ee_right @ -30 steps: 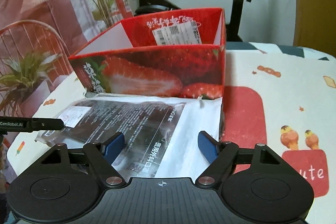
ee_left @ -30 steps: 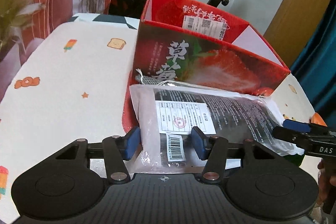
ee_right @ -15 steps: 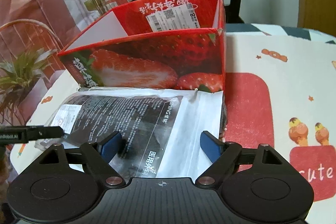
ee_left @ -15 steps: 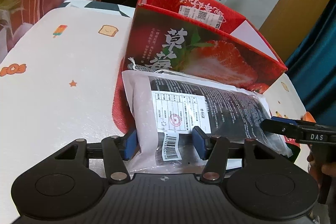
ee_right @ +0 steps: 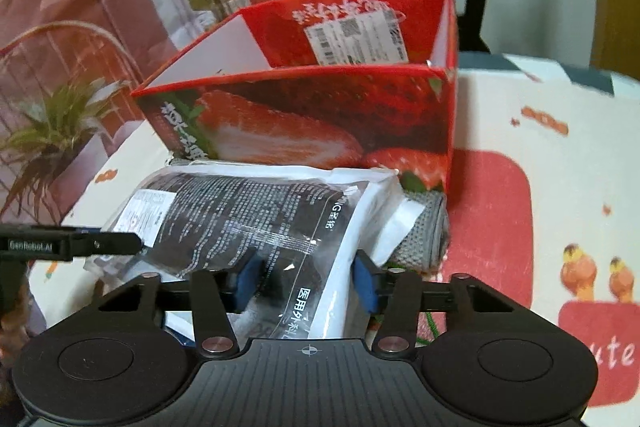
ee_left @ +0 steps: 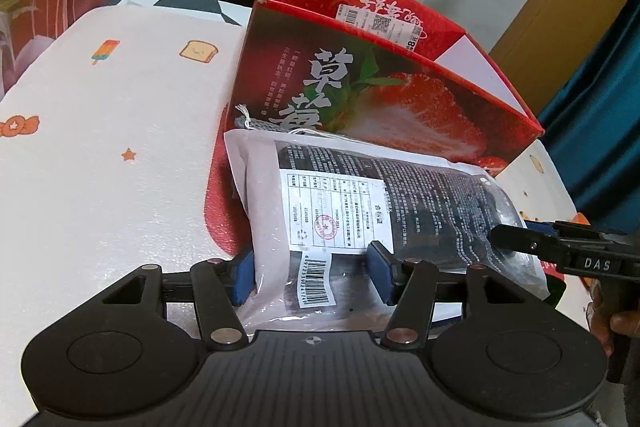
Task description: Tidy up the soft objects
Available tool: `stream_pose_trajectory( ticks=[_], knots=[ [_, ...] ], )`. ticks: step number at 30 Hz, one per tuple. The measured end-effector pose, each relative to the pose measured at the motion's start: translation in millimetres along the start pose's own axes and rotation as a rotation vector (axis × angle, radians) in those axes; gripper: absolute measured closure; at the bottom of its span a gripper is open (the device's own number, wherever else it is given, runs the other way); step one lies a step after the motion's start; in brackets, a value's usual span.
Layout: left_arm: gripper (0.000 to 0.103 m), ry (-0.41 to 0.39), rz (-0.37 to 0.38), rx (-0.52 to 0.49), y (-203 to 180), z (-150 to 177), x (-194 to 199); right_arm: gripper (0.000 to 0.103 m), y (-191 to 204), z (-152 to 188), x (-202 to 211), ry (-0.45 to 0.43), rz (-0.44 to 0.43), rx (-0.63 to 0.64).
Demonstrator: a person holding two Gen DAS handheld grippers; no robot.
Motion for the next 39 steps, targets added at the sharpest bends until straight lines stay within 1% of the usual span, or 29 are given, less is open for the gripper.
stream_pose_trajectory(
  ticks=[4, 7, 14, 18, 21, 22, 24, 29, 35, 39],
  knots=[
    [0.042, 0.012, 0.010, 0.023, 1.6, -0.2, -1.3, 0.070, 3.1, -1.6, 5.3, -0.009, 0.003, 0.035],
    [0.042, 0.017, 0.016, 0.031, 1.4, -1.1, -0.9, 0.072, 1.7, -2.2, 8.7, -0.021, -0.005, 0.025],
    [0.042, 0.027, 0.017, -0.013, -0.4, 0.3, -0.3, 0.073, -1.9, -1.7, 7.7, -0.017, -0.025, -0.005],
    [0.042, 0.034, 0.022, -0.019, 1.5, 0.1, -3.1, 0.073, -5.2, 0.3, 3.6, -0.009, -0.046, -0.026],
    [0.044, 0.037, 0.027, -0.025, 1.3, -2.0, -1.7, 0.082, -0.6, -4.8, 10.5, -0.027, -0.022, 0.017],
    [0.044, 0.031, 0.028, -0.034, -0.2, -3.2, 1.3, 0.084, 2.3, -8.4, 15.0, -0.042, -0.010, 0.042],
    [0.044, 0.014, 0.036, -0.045, -2.7, -6.4, 6.9, 0.085, 6.4, -16.1, 24.9, -0.078, 0.004, 0.078],
    [0.044, -0.041, 0.077, -0.039, -8.4, -17.6, 26.1, 0.085, 14.9, -35.8, 47.1, -0.142, 0.023, 0.163],
    [0.044, -0.092, 0.103, -0.065, -17.7, -21.4, 49.3, 0.085, 20.2, -47.3, 66.1, -0.197, 0.018, 0.183],
    [0.044, -0.117, 0.103, -0.079, -21.1, -21.6, 60.7, 0.086, 23.6, -51.9, 71.8, -0.217, 0.012, 0.183]
  ],
)
Point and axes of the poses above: each gripper's, at about its wrist camera, not at the fingertips, and x roughly against the way its jaws point, y to its left, z to its underside, the point moved 6 cm from there along -x, roughly the way its jaws point, and after that the axes turned 15 degrees about x, right-handed, at the moved point
